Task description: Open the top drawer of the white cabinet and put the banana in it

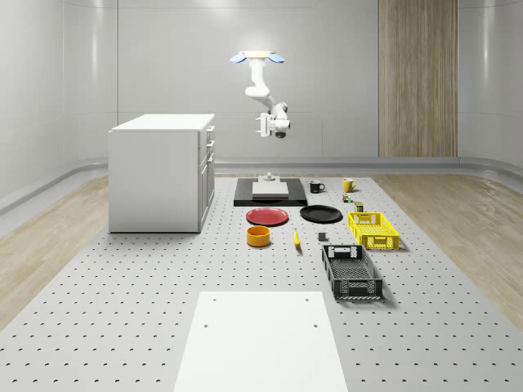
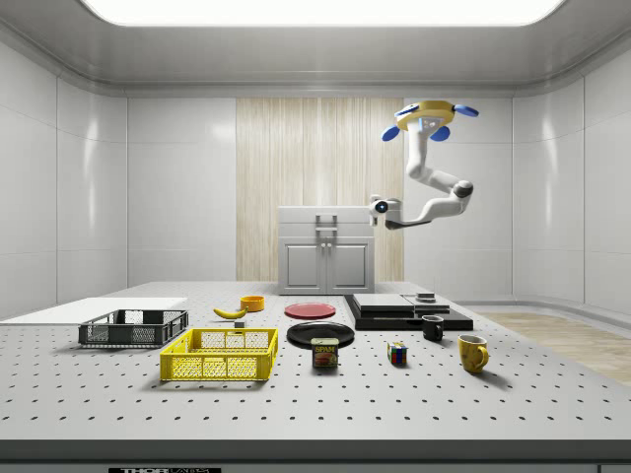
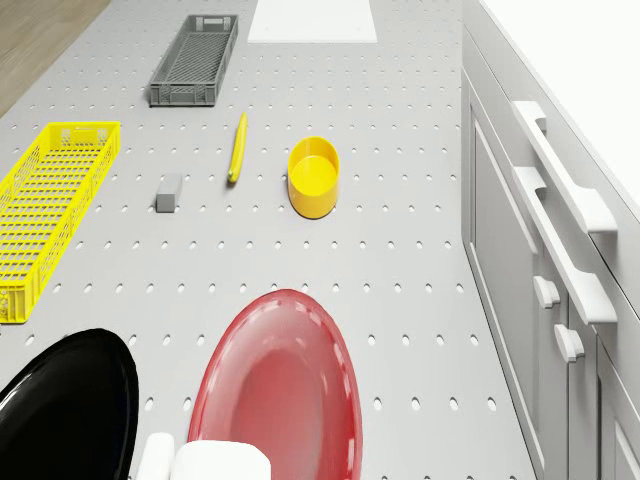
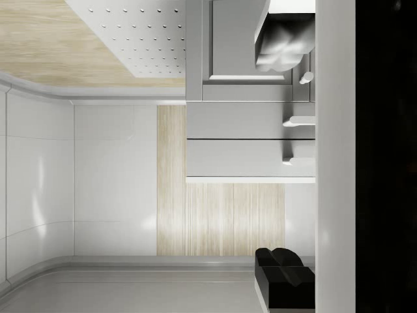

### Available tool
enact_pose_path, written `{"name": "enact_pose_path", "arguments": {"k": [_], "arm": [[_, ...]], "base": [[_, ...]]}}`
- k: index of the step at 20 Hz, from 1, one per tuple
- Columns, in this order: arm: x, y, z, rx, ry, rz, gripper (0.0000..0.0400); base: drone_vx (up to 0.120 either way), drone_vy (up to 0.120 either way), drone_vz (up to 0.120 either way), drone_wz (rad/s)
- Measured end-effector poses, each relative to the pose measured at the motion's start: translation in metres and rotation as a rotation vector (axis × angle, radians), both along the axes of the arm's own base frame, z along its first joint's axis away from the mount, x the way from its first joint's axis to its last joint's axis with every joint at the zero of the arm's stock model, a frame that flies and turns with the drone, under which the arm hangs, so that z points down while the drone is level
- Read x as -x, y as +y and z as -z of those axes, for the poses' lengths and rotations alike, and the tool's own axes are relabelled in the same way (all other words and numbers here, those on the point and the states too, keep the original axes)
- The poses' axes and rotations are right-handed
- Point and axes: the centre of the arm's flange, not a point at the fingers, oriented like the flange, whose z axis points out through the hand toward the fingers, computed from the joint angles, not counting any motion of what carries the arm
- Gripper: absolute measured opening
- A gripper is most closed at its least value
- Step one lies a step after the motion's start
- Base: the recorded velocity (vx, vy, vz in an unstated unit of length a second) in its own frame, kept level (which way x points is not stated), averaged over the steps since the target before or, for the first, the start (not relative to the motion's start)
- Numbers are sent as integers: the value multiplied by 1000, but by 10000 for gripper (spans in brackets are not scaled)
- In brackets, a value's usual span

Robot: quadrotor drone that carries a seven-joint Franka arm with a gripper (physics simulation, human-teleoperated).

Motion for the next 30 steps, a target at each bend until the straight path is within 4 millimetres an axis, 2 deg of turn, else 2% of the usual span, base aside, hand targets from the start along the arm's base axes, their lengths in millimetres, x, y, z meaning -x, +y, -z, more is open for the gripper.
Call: {"name": "enact_pose_path", "arguments": {"k": [4,8,28,30], "arm": [[0,0,0,0,0,0,400],[0,0,0,0,0,0,400],[0,0,0,0,0,0,400],[0,1,0,0,0,0,400]], "base": [[120,0,0,0],[120,-100,0,0],[120,0,0,0],[0,0,0,0]]}}
